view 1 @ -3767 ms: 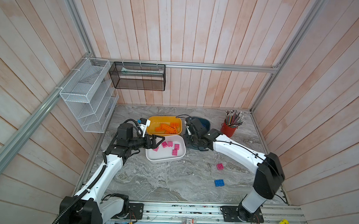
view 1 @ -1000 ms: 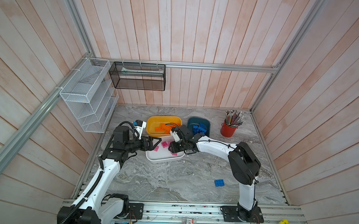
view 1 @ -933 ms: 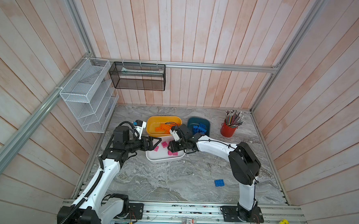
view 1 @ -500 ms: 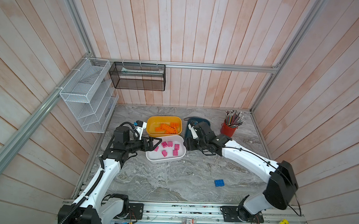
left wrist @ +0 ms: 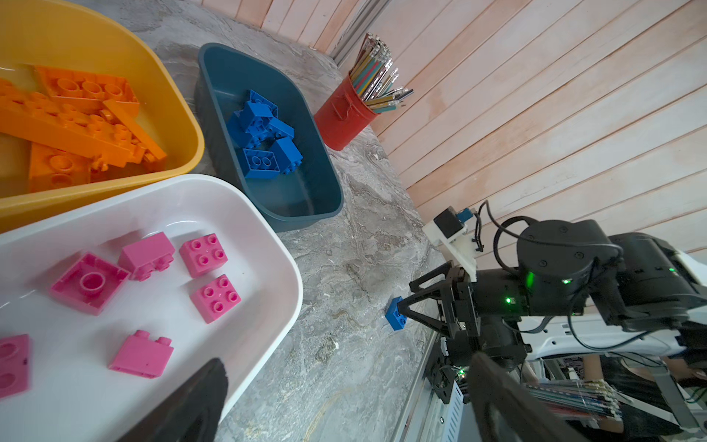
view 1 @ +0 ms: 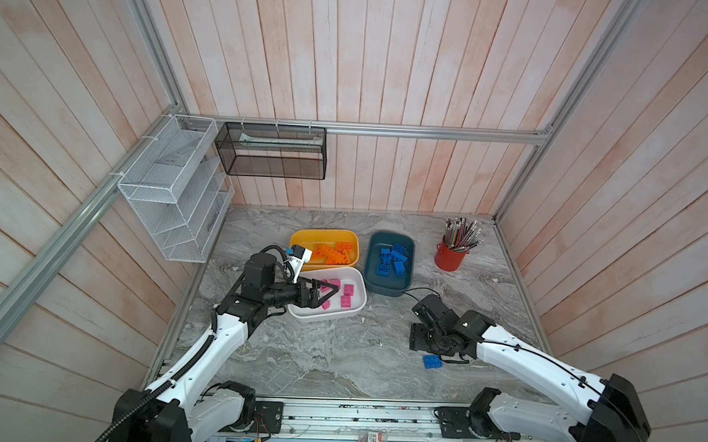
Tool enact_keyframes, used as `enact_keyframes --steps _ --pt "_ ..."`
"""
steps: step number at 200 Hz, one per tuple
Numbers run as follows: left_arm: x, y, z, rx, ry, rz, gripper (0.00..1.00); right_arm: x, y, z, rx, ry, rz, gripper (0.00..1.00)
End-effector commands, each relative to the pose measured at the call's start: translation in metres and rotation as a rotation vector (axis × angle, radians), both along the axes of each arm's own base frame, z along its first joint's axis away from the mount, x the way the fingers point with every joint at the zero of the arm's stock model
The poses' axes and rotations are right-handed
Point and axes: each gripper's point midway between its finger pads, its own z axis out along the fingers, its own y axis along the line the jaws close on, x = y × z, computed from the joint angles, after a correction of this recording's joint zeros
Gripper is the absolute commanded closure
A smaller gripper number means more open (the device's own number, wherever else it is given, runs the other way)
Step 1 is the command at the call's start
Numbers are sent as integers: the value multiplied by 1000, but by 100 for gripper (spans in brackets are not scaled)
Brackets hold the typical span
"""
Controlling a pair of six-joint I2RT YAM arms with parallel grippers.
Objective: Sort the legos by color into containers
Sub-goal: 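Move the right gripper down to the last blue brick on the table, then close the right gripper on the blue brick and lift it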
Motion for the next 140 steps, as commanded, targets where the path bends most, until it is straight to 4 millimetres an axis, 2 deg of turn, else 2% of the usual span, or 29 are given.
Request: enact_keyframes --steps 1,35,48,76,111,140 --pt "1 -8 -7 -22 8 -19 0 -9 -13 -1 41 12 -213 27" --pt "4 -16 -11 -29 6 -40 0 -25 -14 -11 186 56 -413 26" --pt "4 -18 -12 -24 5 -45 0 -34 -18 -17 200 86 -451 22" --pt "5 -17 -15 -12 2 -43 0 -49 -25 -30 196 149 -516 21" --pt "6 -16 -15 -9 -4 -34 0 -34 -15 -36 251 110 -544 20" --pt "6 -15 -15 4 -8 -32 0 -21 -21 -41 200 73 -583 20"
